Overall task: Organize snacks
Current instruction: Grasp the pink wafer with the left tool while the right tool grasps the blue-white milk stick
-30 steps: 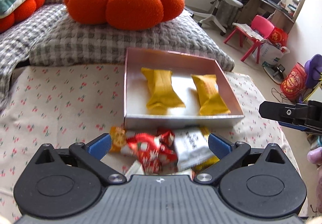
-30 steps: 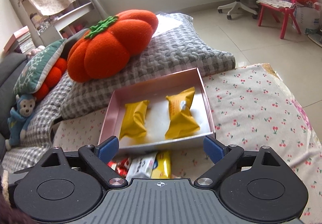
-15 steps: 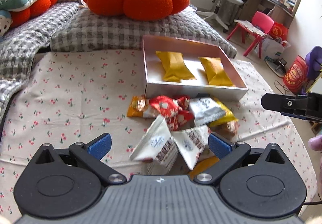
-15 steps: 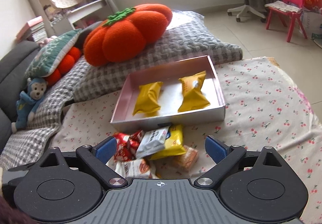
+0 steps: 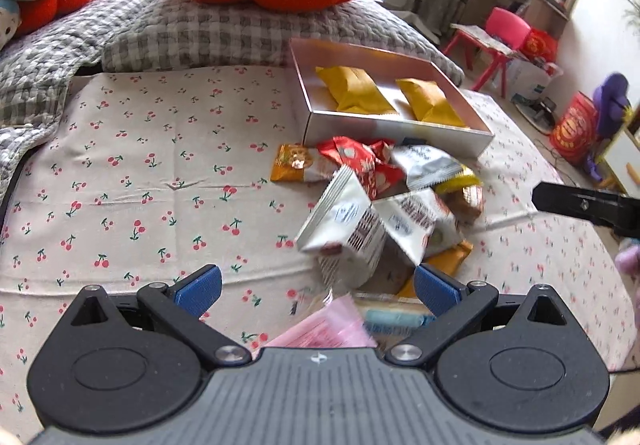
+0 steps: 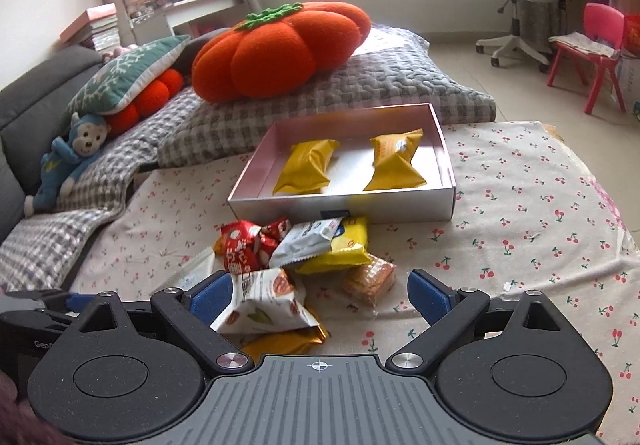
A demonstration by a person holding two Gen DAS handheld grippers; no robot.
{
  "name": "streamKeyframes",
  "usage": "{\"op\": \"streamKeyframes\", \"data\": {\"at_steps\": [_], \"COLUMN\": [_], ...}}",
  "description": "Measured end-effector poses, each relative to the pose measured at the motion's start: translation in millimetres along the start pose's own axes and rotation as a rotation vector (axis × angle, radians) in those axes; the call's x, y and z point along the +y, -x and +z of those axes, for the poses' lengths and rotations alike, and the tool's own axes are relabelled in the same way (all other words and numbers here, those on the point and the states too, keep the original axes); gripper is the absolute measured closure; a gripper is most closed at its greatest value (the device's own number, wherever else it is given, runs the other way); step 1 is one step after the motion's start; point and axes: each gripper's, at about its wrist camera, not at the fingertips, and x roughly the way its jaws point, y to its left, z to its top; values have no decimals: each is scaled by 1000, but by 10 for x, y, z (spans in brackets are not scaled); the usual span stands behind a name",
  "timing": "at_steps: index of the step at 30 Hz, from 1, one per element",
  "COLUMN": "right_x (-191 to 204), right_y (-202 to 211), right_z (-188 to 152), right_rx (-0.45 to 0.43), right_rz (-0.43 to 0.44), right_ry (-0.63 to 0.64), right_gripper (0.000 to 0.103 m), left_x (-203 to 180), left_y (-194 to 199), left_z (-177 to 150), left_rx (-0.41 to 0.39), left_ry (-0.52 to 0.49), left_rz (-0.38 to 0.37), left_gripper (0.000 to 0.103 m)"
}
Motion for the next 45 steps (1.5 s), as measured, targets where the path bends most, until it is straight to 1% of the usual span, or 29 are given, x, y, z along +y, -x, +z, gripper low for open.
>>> {"op": "streamKeyframes", "data": {"at_steps": [3, 5, 7, 11, 14, 16, 19, 22, 24, 26, 28, 29, 30, 31, 32, 33, 35, 37, 39, 40, 42, 45], "right_x": [40, 85, 148, 316, 459, 565, 700, 781, 824, 863, 890, 898, 911, 921, 931, 941, 961, 982, 1008, 1019, 1036, 1035], "right_y": [-39, -56, -79, -149, -221, -260, -325, -376, -403, -424, -444, -446, -451, -455, -460, -465, -476, -489, -479, -472, -454, -403], "right_z": [-76, -136, -210, -384, -529, -617, -713, -763, -788, -798, -797, -803, -806, -813, -822, -836, -871, -916, -949, -952, -943, -913], "right_rx": [12, 17, 21, 44, 83, 91, 99, 102, 96, 87, 77, 70, 67, 68, 70, 72, 80, 91, 89, 97, 124, 193], "right_rz": [13, 34, 60, 117, 164, 171, 173, 168, 169, 169, 168, 170, 173, 175, 177, 178, 179, 179, 182, 187, 187, 199], "right_ry": [44, 88, 149, 288, 391, 464, 561, 620, 646, 664, 671, 674, 679, 684, 690, 699, 725, 754, 778, 785, 785, 774], "right_gripper": [7, 7, 7, 7, 7, 7, 7, 7, 7, 9, 10, 15, 17, 24, 32, 36, 48, 57, 62, 67, 67, 67], "left_x": [64, 108, 156, 257, 286, 282, 275, 274, 288, 300, 310, 318, 316, 315, 316, 317, 320, 338, 360, 375, 414, 491], "left_y": [10, 23, 29, 14, 1, 1, -2, -4, -3, -11, -14, -6, -8, -9, -6, -6, -18, -30, -36, -33, -32, -29], "left_z": [-70, -124, -182, -274, -313, -338, -353, -370, -375, -360, -343, -338, -330, -321, -320, -320, -322, -320, -309, -304, -286, -259], "left_rx": [0, -1, 13, 60, 81, 94, 108, 120, 123, 124, 125, 125, 126, 126, 126, 127, 135, 139, 141, 140, 140, 144], "left_ry": [-59, -103, -141, -179, -211, -234, -261, -281, -282, -279, -272, -267, -262, -259, -259, -259, -254, -237, -216, -204, -174, -124], "left_rz": [-4, -21, -47, -100, -118, -132, -146, -154, -163, -165, -165, -171, -173, -170, -163, -155, -137, -119, -94, -82, -55, -6], "left_gripper": [1, 1, 1, 3, 10, 16, 23, 28, 30, 33, 43, 46, 53, 59, 61, 65, 69, 72, 72, 72, 73, 73]}}
